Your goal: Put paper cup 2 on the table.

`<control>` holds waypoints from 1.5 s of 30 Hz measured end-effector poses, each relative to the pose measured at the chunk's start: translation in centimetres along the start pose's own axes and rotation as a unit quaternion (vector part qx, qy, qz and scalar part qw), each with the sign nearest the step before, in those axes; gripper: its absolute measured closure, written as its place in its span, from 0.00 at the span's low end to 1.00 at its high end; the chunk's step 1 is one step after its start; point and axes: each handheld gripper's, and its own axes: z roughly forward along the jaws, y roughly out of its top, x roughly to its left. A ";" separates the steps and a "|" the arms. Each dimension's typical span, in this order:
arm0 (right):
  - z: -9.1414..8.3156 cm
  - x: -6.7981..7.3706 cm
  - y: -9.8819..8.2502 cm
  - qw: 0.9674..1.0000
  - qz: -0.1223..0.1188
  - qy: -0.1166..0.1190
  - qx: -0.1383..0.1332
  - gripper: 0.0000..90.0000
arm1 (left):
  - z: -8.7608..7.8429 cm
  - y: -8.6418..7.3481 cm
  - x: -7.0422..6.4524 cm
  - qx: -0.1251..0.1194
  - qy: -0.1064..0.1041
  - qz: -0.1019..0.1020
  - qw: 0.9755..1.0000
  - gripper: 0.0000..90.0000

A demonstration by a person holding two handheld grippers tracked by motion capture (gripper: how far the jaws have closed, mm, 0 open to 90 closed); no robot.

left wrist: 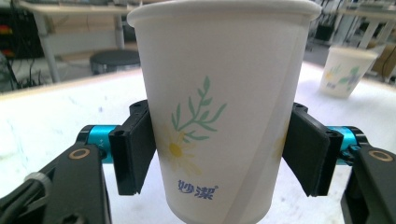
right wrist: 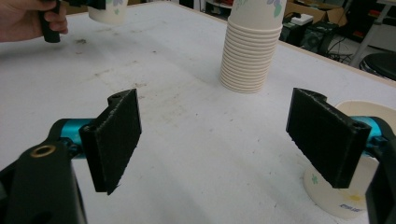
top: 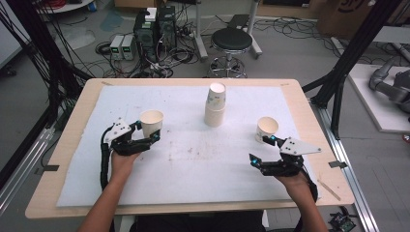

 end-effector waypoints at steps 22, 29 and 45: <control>0.1 -0.1 0.0 1.000 -0.001 0.002 0.006 0.20 | 0.2 -0.7 -1.4 0.152 0.070 0.033 0.985 0.37; 0.0 0.0 0.1 1.000 0.002 0.004 0.006 0.20 | -0.5 -1.0 -1.6 0.166 0.074 0.028 0.983 0.36; 0.4 -0.3 0.0 1.000 0.006 0.007 0.013 0.20 | -3.2 -1.0 -1.7 0.140 0.057 -0.021 0.988 0.20</control>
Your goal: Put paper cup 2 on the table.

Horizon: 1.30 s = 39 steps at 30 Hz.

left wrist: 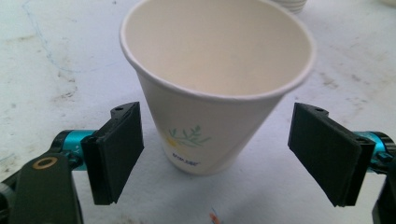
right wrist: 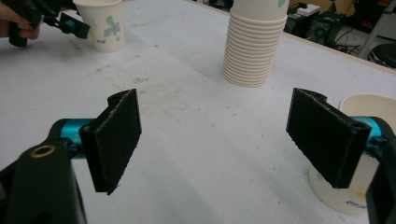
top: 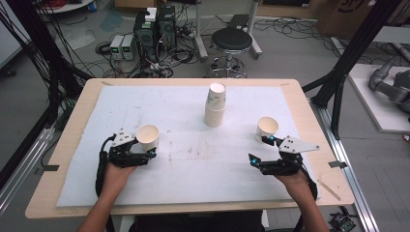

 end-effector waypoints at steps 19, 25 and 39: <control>-1.6 -1.0 -0.2 0.999 0.021 -0.036 0.014 0.20 | -5.0 1.1 -0.1 -0.172 -0.027 0.025 0.984 0.19; -1.8 -1.0 -0.1 0.999 0.019 -0.044 0.015 0.20 | -5.1 1.5 -1.2 -0.187 -0.042 0.049 0.980 0.19; -2.1 0.6 0.3 0.998 0.021 -0.053 0.011 0.20 | -5.5 1.0 -1.6 -0.189 -0.044 0.052 0.979 0.19</control>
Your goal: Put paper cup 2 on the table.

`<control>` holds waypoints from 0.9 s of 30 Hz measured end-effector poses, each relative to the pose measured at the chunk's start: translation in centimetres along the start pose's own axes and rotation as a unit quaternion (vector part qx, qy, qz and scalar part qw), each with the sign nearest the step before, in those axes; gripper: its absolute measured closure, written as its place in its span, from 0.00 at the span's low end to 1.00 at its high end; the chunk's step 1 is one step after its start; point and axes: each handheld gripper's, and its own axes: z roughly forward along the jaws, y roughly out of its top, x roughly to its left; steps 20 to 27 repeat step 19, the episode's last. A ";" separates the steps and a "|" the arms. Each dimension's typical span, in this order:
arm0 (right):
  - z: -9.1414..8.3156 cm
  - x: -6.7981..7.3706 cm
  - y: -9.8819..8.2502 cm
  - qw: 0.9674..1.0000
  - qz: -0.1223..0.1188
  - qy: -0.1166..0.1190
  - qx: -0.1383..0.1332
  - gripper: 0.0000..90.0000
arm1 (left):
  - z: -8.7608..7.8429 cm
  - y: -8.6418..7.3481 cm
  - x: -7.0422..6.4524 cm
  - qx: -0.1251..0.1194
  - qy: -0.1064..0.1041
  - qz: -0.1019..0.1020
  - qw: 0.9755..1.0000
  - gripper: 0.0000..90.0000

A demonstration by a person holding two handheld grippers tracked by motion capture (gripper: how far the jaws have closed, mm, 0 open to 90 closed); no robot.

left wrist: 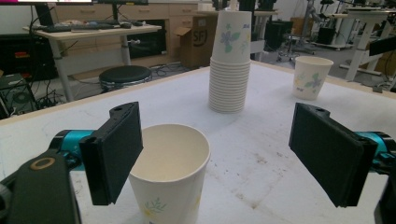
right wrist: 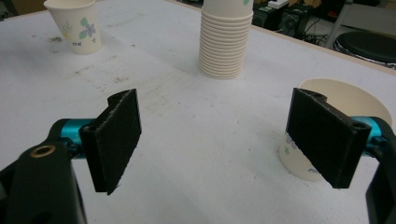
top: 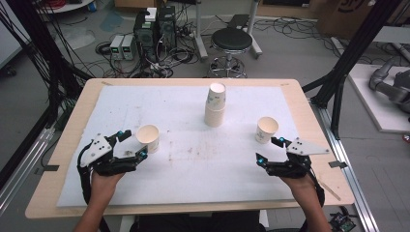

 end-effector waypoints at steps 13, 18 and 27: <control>0.3 -0.3 -0.2 1.000 -0.007 -0.003 -0.005 0.20 | -0.1 -0.3 0.2 0.003 0.004 -0.002 1.000 0.20; 0.3 -0.2 -0.2 1.000 -0.009 0.001 -0.005 0.20 | -0.2 -0.3 0.2 -0.001 0.006 -0.003 1.000 0.20; 0.3 -0.2 -0.2 1.000 -0.008 0.000 -0.006 0.20 | -0.2 -0.3 0.3 -0.002 0.007 -0.005 1.000 0.20</control>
